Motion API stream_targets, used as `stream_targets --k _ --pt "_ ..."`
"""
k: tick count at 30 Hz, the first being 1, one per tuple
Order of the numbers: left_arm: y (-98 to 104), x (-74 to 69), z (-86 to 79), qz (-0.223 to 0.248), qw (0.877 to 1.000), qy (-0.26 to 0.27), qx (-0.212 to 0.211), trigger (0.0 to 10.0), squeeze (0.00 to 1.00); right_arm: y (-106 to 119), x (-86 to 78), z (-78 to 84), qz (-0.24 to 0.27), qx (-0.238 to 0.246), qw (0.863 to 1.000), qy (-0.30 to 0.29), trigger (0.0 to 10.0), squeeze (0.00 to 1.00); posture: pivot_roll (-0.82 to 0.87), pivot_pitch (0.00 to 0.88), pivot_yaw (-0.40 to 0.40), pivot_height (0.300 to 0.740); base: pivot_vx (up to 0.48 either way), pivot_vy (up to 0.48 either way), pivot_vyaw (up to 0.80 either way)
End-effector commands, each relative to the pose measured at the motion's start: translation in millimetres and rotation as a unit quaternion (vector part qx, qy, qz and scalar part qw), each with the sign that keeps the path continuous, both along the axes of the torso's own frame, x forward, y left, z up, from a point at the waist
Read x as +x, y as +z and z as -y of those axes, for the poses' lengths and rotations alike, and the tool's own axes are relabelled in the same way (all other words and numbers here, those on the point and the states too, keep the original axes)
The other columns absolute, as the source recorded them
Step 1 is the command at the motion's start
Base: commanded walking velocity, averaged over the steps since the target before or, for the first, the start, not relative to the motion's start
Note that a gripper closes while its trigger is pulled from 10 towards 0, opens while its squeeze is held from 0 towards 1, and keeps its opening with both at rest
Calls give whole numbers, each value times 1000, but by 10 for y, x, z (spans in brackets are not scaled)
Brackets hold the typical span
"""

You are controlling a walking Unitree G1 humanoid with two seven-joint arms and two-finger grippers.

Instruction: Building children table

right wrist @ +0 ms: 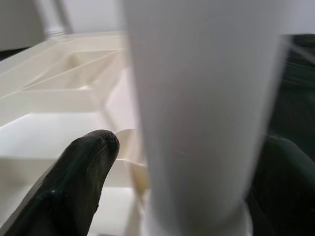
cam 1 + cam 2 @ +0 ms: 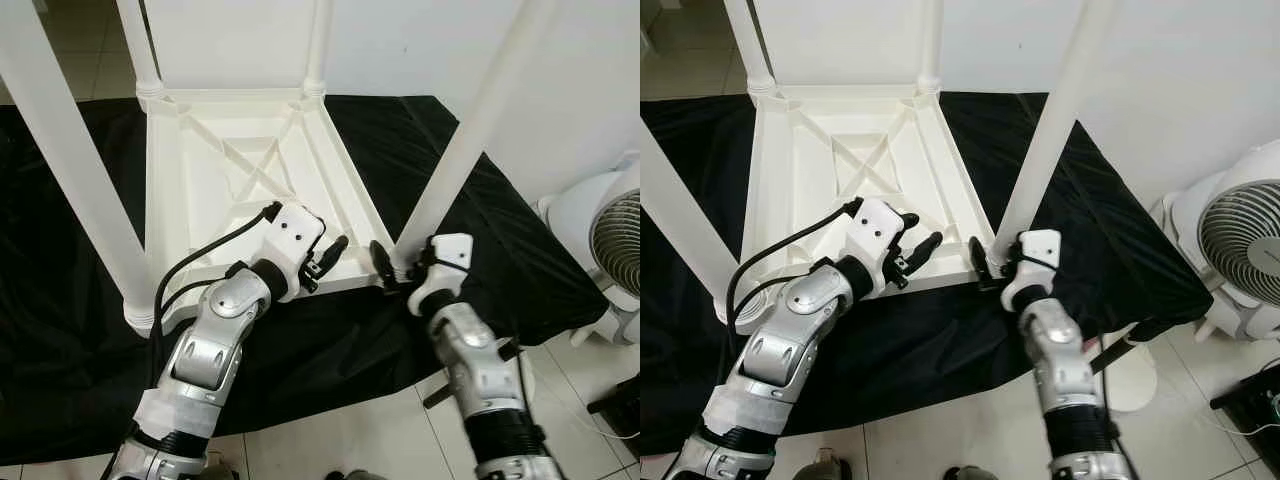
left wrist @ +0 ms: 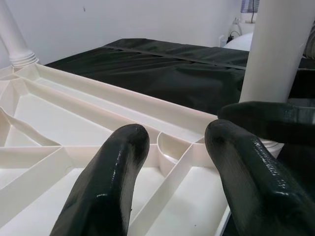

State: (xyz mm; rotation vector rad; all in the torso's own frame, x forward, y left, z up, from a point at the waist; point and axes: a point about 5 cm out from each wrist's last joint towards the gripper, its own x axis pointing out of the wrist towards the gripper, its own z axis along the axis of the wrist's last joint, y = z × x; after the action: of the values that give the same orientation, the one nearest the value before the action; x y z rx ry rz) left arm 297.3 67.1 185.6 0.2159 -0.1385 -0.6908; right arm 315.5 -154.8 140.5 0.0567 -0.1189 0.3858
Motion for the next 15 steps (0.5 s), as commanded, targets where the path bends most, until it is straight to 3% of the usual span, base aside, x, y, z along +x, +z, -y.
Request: stream_targets --k 1,6,14,15 --pt "5 38 -1 9 999 35 -6 10000 0 18 26 67 4 -13 999 33 10000 0 59 24 -73 740 0 0 0" --pt "-3 43 3 5 999 32 -13 10000 0 76 102 121 19 -51 997 61 10000 0 53 27 -63 740 0 0 0" --pt "-35 31 75 1 1000 6 -12 10000 0 78 241 64 13 -113 984 140 10000 0 52 25 -65 740 0 0 0" --pt "-35 17 104 1 1000 -5 -12 10000 0 23 260 49 -9 -126 979 158 3451 0 53 25 -67 740 0 0 0"
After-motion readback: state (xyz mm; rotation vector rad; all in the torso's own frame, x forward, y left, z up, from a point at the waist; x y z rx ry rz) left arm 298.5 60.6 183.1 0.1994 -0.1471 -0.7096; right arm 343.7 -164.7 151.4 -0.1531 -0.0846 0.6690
